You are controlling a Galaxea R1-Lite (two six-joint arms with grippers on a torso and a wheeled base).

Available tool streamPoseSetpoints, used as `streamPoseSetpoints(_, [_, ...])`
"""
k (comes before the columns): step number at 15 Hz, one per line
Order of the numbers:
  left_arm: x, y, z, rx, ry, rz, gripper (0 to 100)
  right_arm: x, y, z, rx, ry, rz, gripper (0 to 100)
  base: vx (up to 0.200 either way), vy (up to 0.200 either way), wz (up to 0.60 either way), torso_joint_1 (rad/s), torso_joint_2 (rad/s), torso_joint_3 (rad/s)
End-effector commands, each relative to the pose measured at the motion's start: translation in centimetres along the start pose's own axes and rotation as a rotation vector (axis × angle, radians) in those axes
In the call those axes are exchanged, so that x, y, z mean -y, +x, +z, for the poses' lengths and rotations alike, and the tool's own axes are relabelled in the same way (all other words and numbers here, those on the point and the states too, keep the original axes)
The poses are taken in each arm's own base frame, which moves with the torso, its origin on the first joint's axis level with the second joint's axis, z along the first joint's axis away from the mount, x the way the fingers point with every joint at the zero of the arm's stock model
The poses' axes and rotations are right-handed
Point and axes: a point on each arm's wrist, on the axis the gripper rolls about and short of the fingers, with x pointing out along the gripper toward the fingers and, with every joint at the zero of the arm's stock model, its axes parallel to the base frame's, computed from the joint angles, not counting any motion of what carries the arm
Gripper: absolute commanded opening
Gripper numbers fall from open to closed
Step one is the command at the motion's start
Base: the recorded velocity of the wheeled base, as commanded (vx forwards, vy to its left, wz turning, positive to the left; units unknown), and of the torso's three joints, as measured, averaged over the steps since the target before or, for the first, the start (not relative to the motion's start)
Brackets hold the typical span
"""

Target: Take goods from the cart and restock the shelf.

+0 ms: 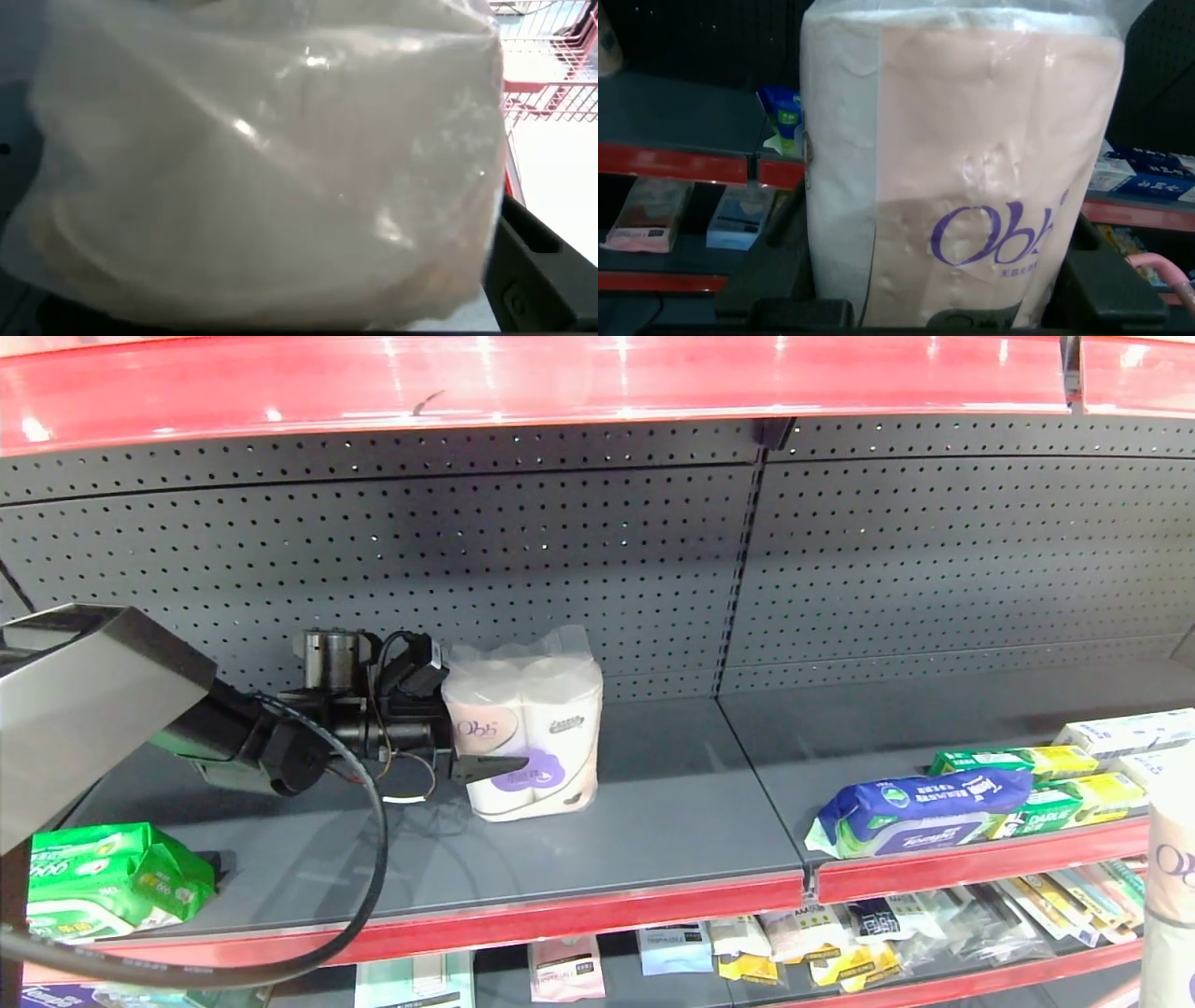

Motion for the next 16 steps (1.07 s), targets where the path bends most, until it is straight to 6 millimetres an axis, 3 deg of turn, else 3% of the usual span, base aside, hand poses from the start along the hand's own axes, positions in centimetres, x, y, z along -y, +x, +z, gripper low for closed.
streamPoseSetpoints(1, [0.2, -0.1, -0.1, -0.008, -0.003, 0.006, 0, 0.0, 0.0, 0.0, -0.002, -0.001, 0.001, 0, 0.000, 0.000, 0.00, 0.000, 0.00, 0.000])
streamPoseSetpoints(7, [1.2, -0.4, 0.2, -0.037, -0.056, 0.032, 0, 0.0, 0.0, 0.0, -0.002, 0.001, 0.001, 0, 0.000, 0.000, 0.00, 0.000, 0.00, 0.000])
streamPoseSetpoints(12, [4.9, -4.4, 0.7, -0.032, -0.108, 0.004, 0, 0.0, 0.0, 0.0, 0.001, 0.002, 0.000, 0, 0.000, 0.000, 0.00, 0.000, 0.00, 0.000])
streamPoseSetpoints(16, [7.1, -6.9, -0.6, -0.027, -0.083, -0.017, 0, 0.0, 0.0, 0.1, 0.002, 0.002, 0.000, 0, 0.000, 0.000, 0.00, 0.000, 0.00, 0.000])
